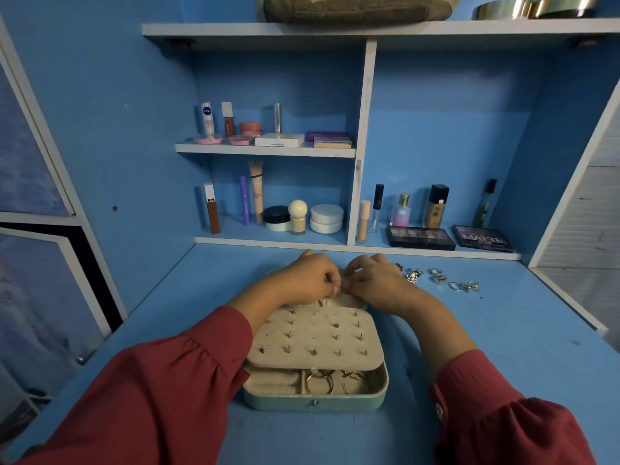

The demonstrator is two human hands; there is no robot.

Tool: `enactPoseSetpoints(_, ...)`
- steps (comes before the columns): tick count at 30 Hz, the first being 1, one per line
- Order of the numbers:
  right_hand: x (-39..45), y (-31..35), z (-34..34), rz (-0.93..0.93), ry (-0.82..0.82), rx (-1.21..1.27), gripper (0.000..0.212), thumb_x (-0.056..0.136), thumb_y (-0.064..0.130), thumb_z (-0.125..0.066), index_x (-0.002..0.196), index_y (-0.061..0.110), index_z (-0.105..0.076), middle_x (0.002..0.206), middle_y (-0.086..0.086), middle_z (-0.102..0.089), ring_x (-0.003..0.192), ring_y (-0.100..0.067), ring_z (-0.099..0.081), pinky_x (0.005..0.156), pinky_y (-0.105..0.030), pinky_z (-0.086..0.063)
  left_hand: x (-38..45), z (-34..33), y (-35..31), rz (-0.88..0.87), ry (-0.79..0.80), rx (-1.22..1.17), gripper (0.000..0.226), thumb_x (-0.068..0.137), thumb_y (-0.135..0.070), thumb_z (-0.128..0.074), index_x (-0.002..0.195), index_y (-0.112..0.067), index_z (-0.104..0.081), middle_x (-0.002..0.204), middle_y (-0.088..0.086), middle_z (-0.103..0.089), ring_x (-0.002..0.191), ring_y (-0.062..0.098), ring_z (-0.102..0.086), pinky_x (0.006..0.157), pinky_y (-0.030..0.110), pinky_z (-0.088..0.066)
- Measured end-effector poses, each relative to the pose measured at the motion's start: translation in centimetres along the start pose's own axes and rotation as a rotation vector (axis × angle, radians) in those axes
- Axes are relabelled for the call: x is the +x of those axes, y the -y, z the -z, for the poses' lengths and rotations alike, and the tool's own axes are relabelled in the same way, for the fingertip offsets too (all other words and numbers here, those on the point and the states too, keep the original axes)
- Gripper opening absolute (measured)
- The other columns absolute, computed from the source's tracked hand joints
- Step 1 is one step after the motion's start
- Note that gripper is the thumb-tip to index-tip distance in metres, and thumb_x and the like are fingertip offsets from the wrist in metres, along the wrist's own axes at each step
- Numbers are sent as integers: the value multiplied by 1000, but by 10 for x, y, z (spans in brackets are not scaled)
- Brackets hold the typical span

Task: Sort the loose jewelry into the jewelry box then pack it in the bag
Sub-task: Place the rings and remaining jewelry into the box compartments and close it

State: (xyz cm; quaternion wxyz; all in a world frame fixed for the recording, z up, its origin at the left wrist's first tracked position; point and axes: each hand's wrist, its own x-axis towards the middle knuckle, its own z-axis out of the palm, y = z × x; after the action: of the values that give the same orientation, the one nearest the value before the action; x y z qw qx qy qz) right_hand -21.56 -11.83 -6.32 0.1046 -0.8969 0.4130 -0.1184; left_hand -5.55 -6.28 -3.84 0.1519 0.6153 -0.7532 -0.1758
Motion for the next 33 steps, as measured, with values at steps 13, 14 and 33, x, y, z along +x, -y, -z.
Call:
enactPoseSetpoints(13, -14, -7, 21, -239, -23, 368, 8, 80, 19, -70, 74, 24, -67, 74, 3, -64, 64, -12, -59, 55, -23, -45, -5, -4, 5, -63, 40, -77, 17, 83, -18, -72, 99, -14, -73, 84, -12, -58, 85, 6, -56, 85, 25, -47)
enactPoseSetpoints(14, -14, -8, 20, -276, 22, 380, 6, 81, 19, -69, 80, 23, -65, 72, 1, -64, 56, -11, -59, 51, -21, -44, -5, -5, 6, -54, 43, -91, 14, 83, -18, -72, 97, -16, -73, 82, -13, -59, 84, 6, -57, 86, 27, -47)
enactPoseSetpoints(33, 0, 4, -4, -369, -203, 431, 8, 83, 13, -65, 82, 21, -63, 74, 0, -62, 57, -18, -60, 63, -38, -58, 2, -3, 2, -6, 93, 12, 29, 92, -6, -57, 118, -12, -66, 117, 1, -63, 99, 9, -54, 87, 20, -40)
